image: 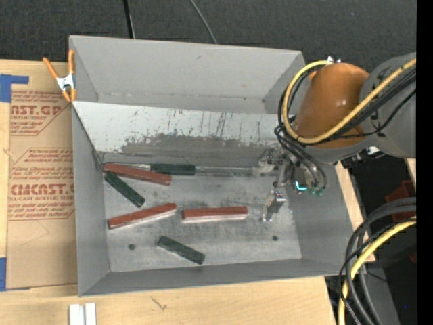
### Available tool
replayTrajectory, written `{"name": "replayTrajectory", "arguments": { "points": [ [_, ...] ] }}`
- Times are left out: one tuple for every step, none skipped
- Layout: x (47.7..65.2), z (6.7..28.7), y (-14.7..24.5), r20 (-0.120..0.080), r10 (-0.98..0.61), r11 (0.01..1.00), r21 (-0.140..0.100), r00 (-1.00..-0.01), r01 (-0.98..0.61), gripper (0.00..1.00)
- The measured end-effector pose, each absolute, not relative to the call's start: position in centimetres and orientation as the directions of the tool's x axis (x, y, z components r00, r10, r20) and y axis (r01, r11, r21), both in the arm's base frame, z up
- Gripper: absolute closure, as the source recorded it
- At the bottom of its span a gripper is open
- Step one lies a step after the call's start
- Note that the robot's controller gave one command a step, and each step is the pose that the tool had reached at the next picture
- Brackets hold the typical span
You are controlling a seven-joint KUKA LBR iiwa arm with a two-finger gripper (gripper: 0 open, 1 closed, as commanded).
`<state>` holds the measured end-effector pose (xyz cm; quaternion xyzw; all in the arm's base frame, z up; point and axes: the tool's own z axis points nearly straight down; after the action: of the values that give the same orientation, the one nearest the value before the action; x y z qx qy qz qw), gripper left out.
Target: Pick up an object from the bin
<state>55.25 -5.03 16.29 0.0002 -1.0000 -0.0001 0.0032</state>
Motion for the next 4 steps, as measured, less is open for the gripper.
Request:
{"name": "replayTrajectory", "arguments": {
  "points": [
    [55.4, 16.8, -5.0, -0.001, -0.001, 1.0, 0.0, -1.0, -0.001, 0.0],
    [56.5, 7.6, 0.5, -0.004, -0.24, 0.971, -0.004, -0.971, -0.24, 1.0],
    [56.5, 7.6, 0.5, -0.004, -0.24, 0.971, -0.004, -0.971, -0.24, 1.0],
    [55.0, 19.5, 0.2, -0.003, -0.314, 0.949, 0.0, -0.949, -0.314, 1.0]
  ]
}}
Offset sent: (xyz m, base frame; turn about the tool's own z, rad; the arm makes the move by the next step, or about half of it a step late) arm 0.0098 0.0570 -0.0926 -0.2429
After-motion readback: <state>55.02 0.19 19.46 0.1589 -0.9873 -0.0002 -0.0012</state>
